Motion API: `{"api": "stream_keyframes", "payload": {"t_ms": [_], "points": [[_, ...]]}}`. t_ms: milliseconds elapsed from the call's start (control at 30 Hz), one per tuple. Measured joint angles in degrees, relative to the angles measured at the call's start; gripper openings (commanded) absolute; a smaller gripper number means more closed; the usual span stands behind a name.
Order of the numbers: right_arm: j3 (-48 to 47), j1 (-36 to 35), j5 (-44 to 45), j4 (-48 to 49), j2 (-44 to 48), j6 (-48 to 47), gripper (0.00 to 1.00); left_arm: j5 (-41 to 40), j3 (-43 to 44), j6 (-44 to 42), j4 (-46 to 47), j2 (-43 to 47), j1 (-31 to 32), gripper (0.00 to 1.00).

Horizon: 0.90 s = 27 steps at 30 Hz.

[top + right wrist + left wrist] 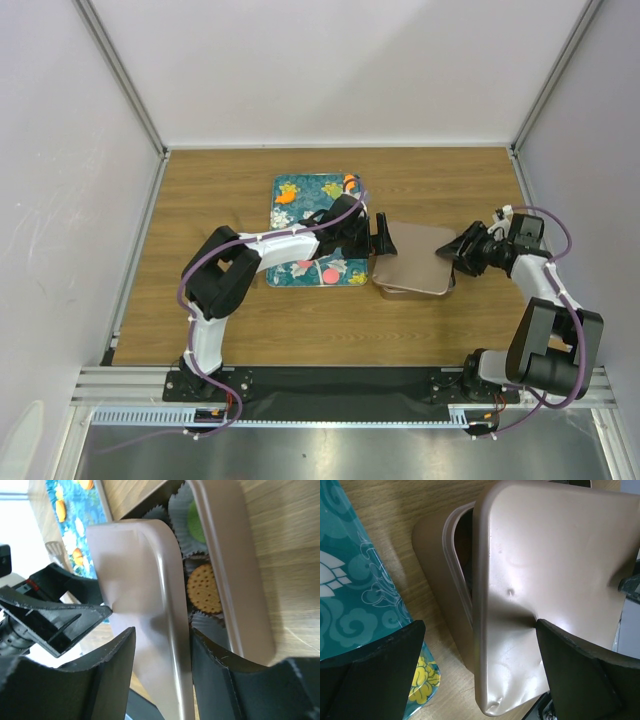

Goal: Pack the cookies

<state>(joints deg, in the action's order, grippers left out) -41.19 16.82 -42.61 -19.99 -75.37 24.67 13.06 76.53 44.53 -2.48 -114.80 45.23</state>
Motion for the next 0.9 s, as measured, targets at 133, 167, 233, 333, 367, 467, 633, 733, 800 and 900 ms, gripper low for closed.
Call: {"api": "stream_keyframes", "payload": {"t_ms": [133, 167, 233, 333, 367, 467, 633, 733, 800, 900], "points": [[-1.88, -0.07, 2.99, -1.49, 0.0, -0.44, 0.52, 0.0, 0.13, -0.04, -0.13, -0.04, 0.0, 0.98], [-2.47, -0.11, 3.89, -1.81, 0.0, -0.61, 0.52, 0.0, 0.17, -0.04, -0.26, -0.04, 0.0, 0.98], [-3.58, -0.57, 5.92, -2.43, -0.04, -0.96, 0.52, 0.0, 0.2, -0.04, -0.42, -0.07, 0.0, 0.98], [-5.22, -1.53, 9.16, -2.93, -0.74, -1.29, 0.52, 0.0, 0.2, -0.09, -0.85, -0.09, 0.02, 0.98], [-5.73, -1.95, 10.08, -2.91, -1.25, -1.38, 0.53, 0.0, 0.22, -0.09, -1.09, -0.09, 0.02, 0.98], [-6.69, -3.06, 12.59, -2.8, -2.93, -1.4, 0.6, 0.07, 0.22, -0.11, -1.4, -0.26, 0.02, 0.98], [-6.97, -4.72, 15.8, -2.58, -5.16, -1.44, 0.61, 0.2, 0.44, -0.13, -1.55, -0.39, 0.02, 0.98], [-7.5, -6.05, 17.84, -2.34, -6.05, -1.44, 0.62, 0.17, 0.59, -0.13, -1.55, -0.39, 0.02, 0.99], [-7.87, -7.21, 19.21, -2.29, -6.34, -1.44, 0.62, 0.17, 0.66, -0.13, -1.6, -0.39, 0.02, 0.99], [-8.87, -8.7, 20.96, -2.34, -7.06, -1.53, 0.62, 0.17, 1.11, -0.13, -1.9, -0.48, 0.04, 0.98]]}}
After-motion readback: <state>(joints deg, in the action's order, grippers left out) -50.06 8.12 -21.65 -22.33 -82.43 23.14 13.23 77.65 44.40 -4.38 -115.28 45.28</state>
